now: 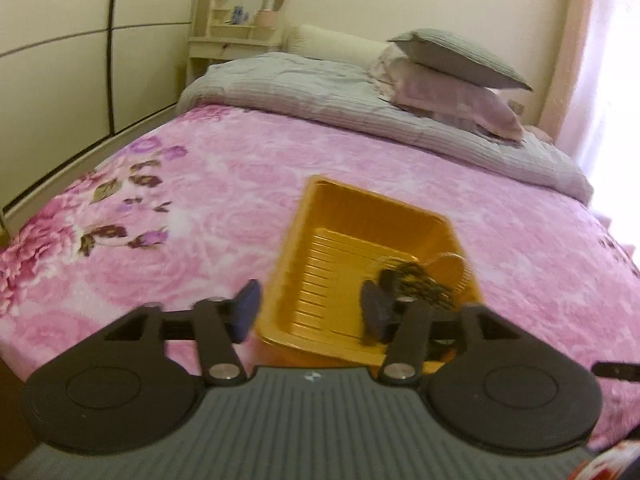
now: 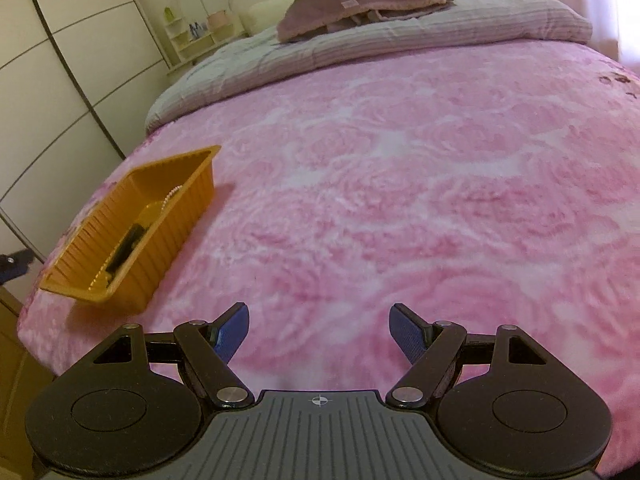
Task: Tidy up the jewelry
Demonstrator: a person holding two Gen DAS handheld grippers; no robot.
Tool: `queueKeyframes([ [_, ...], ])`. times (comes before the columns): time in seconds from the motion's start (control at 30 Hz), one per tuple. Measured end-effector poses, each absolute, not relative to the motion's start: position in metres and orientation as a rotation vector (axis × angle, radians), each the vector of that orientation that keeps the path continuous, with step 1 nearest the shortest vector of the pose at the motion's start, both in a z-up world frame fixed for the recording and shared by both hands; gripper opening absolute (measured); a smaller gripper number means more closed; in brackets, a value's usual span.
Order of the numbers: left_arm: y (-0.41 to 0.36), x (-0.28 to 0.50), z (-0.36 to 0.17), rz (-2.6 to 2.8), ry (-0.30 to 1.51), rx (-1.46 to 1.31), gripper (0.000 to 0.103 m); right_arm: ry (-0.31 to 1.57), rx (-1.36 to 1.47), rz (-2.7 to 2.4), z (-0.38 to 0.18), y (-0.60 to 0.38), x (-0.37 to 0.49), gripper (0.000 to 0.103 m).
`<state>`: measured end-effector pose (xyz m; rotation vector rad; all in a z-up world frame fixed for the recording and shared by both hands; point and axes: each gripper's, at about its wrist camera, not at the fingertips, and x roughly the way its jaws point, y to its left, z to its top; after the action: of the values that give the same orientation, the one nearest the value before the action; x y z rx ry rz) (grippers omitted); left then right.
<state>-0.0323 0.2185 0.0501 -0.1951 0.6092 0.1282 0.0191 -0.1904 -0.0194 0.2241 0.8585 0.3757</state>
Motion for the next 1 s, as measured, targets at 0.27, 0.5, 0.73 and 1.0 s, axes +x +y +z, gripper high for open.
queueKeyframes([
  [0.27,0.143,-0.035,0.031,0.065,0.703,-0.100,0.103,0.850,0.157,0.337,-0.006,-0.173,0.019,0.077],
  [0.5,0.102,-0.030,0.013,0.033,0.776,-0.076,0.103,0.855,0.119,0.307,-0.006,-0.170,0.018,0.077],
  [0.73,0.082,-0.018,0.001,0.044,0.862,-0.135,0.103,0.879,0.113,0.310,-0.003,-0.171,0.014,0.084],
  [1.0,0.070,-0.018,-0.008,0.076,0.923,-0.100,0.102,0.922,0.076,0.322,-0.008,-0.170,0.010,0.084],
])
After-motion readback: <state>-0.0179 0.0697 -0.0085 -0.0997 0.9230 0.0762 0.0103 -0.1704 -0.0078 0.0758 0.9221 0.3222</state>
